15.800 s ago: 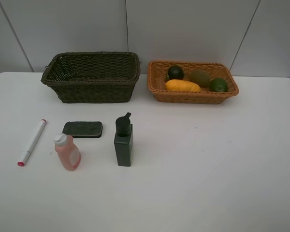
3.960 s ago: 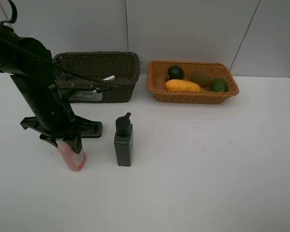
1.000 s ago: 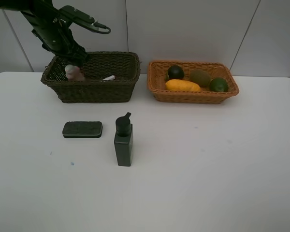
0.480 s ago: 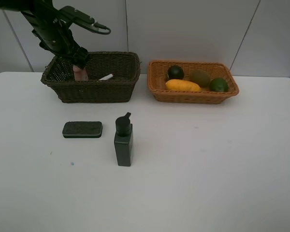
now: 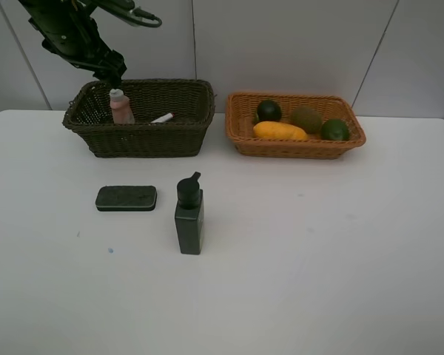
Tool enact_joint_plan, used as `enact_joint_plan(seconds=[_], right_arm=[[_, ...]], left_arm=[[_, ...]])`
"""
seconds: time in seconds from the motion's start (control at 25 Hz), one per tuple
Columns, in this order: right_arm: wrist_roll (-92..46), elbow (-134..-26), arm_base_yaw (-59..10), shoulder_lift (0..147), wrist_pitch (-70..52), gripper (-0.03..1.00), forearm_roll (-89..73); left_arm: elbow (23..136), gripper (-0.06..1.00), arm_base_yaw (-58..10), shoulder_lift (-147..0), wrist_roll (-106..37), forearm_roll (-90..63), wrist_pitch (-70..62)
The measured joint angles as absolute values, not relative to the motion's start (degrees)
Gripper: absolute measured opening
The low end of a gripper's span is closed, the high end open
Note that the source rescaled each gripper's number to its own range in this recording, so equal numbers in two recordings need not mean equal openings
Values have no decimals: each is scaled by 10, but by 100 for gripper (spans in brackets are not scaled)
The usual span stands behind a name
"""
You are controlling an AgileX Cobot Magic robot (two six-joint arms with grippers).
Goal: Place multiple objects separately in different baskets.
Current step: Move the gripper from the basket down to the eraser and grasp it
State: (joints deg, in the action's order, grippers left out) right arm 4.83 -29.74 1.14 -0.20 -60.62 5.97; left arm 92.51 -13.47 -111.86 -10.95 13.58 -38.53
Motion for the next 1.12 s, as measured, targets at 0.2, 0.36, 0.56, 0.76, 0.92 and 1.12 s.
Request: enact_joint_plan(seconds=[0.2,0.36,0.56,0.76,0.92,1.12], right_arm=[[48,-297,11,-2,-606,100,60],[48,-297,11,-2,-606,100,60],[48,-297,11,-2,-606,100,60],[48,-297,11,-2,-606,100,60],[48,-297,11,-2,-606,100,60],[48,-297,11,-2,-606,100,60]], left_arm=[[877,100,-153,-1047,-163,136,-405],[810,100,-167,-989,-211,136,-409],[735,100,-191,-928,-289,138,-412],[689,100,-236,-911,-420,131,-433],[669,100,-258,-917,-503,102,-449],[664,100,-260,-954,-551,88,-449]])
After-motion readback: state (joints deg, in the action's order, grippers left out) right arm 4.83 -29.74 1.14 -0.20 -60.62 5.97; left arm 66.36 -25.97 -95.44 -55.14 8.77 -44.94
